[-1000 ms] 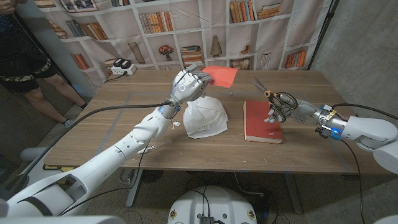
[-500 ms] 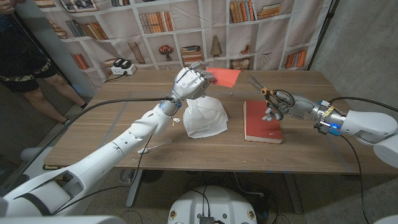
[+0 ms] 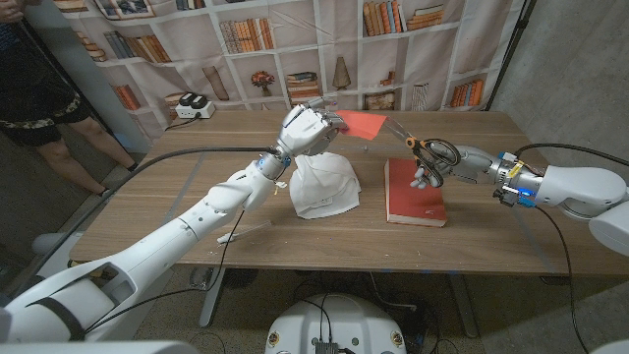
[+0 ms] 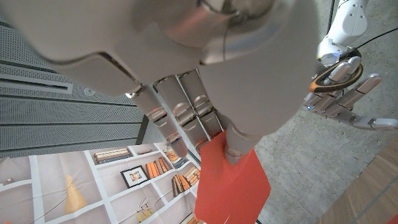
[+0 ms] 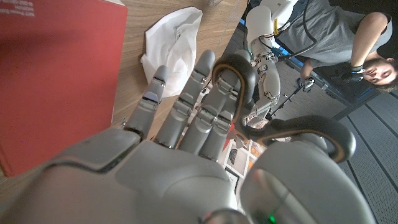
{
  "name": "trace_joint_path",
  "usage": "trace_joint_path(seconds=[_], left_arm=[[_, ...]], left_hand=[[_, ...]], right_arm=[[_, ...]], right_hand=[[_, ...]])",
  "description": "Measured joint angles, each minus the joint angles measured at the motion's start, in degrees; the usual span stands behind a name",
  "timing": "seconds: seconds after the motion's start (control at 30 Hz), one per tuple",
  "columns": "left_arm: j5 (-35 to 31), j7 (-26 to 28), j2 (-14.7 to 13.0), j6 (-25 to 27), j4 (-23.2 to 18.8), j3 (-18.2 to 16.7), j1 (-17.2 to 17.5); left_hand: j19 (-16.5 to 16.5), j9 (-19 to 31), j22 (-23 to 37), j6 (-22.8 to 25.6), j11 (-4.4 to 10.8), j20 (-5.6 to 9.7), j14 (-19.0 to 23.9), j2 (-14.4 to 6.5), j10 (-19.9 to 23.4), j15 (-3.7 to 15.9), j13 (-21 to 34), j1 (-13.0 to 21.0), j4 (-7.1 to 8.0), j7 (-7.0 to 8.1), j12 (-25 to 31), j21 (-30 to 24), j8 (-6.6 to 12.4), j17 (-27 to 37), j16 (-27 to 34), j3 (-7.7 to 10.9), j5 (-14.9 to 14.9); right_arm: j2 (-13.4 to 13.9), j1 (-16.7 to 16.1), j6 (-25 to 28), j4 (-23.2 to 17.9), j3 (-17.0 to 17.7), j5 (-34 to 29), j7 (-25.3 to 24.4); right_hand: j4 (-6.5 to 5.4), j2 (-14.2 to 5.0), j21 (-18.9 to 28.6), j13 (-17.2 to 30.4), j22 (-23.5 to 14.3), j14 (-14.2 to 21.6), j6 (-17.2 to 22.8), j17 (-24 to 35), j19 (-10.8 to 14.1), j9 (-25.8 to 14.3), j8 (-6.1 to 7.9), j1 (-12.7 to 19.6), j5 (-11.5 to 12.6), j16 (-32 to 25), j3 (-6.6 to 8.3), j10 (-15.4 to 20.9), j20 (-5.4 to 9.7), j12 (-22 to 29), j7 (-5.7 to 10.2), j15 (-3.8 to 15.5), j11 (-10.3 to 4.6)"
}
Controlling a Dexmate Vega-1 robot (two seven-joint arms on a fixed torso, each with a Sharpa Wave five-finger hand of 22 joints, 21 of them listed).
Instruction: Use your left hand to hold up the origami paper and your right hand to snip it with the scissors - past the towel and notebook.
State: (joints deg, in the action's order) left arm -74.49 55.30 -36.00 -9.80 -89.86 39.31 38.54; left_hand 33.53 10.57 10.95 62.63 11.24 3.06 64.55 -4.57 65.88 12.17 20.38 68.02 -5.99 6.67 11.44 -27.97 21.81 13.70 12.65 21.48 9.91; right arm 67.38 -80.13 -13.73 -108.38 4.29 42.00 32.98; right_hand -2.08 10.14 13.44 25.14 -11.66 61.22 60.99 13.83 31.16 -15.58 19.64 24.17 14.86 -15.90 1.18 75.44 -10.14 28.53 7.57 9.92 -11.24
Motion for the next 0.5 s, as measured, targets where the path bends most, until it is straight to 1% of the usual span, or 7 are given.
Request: trace_joint_path(seconds=[0.1, 0.17, 0.23, 0.43, 0.5], left_arm=[[0.08, -0.12, 0.08, -0.57, 0.13, 0.1, -0.12], [0.12, -0.12, 0.19, -0.82, 0.34, 0.23, -0.3], [0.13, -0.13, 0.3, -1.01, 0.57, 0.33, -0.5], [0.14, -0.13, 0.5, -2.0, 0.98, 0.65, -1.01], [0.14, -0.13, 0.5, -2.39, 0.98, 0.65, -1.01]], left_hand=[[0.0, 0.0, 0.0, 0.0, 0.0, 0.0, 0.0, 0.12, 0.0, 0.0, -0.1, -0.12, 0.05, 0.0, 0.0, 0.0, 0.0, 0.0, 0.0, 0.08, 0.0], [0.0, -0.01, 0.0, 0.0, 0.0, 0.0, 0.0, 0.12, 0.0, 0.0, -0.19, -0.12, -0.18, 0.0, 0.0, 0.0, 0.0, 0.0, 0.0, 0.31, 0.0], [0.0, -0.01, 0.0, 0.0, 0.0, 0.0, 0.0, 0.12, 0.0, 0.0, -0.2, -0.12, -0.17, 0.0, 0.0, 0.0, 0.0, 0.0, 0.0, 0.3, 0.0], [0.01, -0.01, 0.0, 0.0, 0.0, 0.0, 0.01, 0.12, 0.0, 0.0, -0.2, -0.12, -0.17, 0.0, 0.0, 0.0, -0.01, 0.0, 0.0, 0.29, 0.0], [-0.2, -0.01, 0.0, 0.0, -0.01, 0.21, 0.01, 0.12, 0.0, 0.0, -0.2, -0.12, -0.17, 0.0, 0.0, 0.0, -0.01, 0.0, 0.0, 0.29, 0.0]], right_arm=[[0.45, 1.08, 0.23, -0.38, -0.74, -0.14, 0.12], [0.68, 1.78, 0.6, -0.58, -1.26, -0.36, 0.29], [0.85, 2.36, 0.95, -0.71, -1.69, -0.53, 0.44], [1.31, 4.52, 1.56, -1.01, -3.53, -0.78, 0.65], [1.42, 5.16, 1.56, -1.03, -4.13, -0.78, 0.65]], right_hand=[[0.11, 0.0, 0.0, 0.0, 0.22, -0.01, 0.14, 0.0, 0.0, 0.0, 0.0, 0.0, 0.0, 0.0, -0.11, 0.0, 0.0, -0.01, -0.14, -0.01, 0.0], [0.11, 0.0, 0.0, 0.0, 0.22, -0.01, 0.22, 0.0, 0.0, -0.2, 0.0, 0.0, 0.0, 0.0, -0.11, 0.0, 0.0, -0.02, -0.22, -0.01, 0.0], [0.11, 0.0, 0.0, 0.06, 0.22, -0.01, 0.22, 0.0, 0.0, -0.27, 0.0, 0.0, 0.43, 0.0, -0.11, 0.0, 0.0, -0.02, -0.22, -0.01, 0.0], [0.25, 0.0, 0.0, 0.22, 0.22, 0.19, 0.22, 0.01, 0.0, -0.27, 0.0, 0.01, 0.44, 0.0, -0.25, 0.0, 0.01, -0.03, -0.22, -0.21, 0.0], [0.25, 0.0, 0.0, 0.22, 0.22, 0.19, 0.22, 0.01, 0.04, -0.27, 0.0, 0.01, 0.44, 0.0, -0.25, 0.0, -0.03, 0.1, -0.22, -0.21, -0.01]])
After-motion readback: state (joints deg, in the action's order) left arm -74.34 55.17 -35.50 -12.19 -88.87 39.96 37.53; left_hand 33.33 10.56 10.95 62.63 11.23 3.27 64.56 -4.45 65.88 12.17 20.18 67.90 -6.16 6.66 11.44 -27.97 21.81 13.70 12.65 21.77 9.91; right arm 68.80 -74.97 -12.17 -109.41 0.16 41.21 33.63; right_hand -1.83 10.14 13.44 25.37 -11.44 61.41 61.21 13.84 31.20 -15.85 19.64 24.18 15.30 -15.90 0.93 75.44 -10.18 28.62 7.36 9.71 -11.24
